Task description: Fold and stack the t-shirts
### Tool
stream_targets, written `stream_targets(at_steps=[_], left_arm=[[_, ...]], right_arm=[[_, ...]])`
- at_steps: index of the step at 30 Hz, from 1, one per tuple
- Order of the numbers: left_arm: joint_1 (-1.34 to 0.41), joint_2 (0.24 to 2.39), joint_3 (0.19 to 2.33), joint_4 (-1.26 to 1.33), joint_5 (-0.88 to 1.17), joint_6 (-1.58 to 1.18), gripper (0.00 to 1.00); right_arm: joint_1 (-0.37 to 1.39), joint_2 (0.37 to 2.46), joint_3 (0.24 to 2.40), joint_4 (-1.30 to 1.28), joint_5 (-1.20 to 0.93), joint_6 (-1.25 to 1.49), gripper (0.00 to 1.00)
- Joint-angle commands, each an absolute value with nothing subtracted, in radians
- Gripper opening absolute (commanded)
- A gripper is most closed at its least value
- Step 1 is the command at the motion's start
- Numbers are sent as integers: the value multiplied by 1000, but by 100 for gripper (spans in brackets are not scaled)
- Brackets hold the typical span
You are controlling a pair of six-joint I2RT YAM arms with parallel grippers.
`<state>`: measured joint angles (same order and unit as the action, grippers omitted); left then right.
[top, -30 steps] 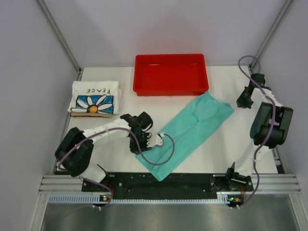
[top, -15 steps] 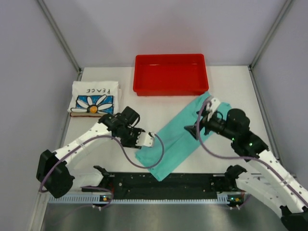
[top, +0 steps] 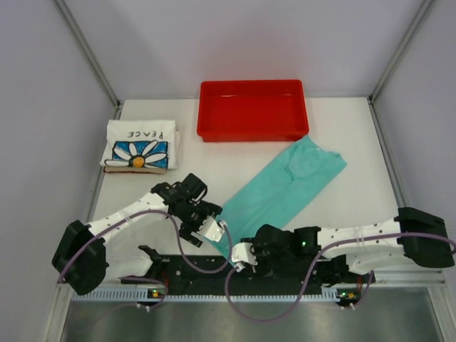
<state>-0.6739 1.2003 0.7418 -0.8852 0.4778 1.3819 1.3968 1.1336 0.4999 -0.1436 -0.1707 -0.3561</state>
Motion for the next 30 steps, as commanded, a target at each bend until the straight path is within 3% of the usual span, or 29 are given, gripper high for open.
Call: stream_targets(at_steps=[1, 7, 15, 20, 23, 30], left_arm=[[-696, 1213, 689, -819, 460, 1459, 93], [-726, 1247, 647, -732, 407, 1416, 83], [-739, 1336, 647, -707, 362, 1384, 53], [-759, 1405, 666, -706, 324, 1328, 26], [-764, 1420, 689, -721, 327, 1296, 0], [-767, 1474, 918, -784, 370, 1122, 0]], right_arm=[[1451, 1233, 560, 47, -94, -365, 62], [1469, 1350, 594, 121, -77, -356, 59], [1476, 1451, 571, 205, -126, -325, 51], [1476, 1418, 534, 225, -115, -287, 22], [1474, 1352, 505, 225, -91, -247, 0], [1379, 1143, 457, 135, 36, -14, 0]])
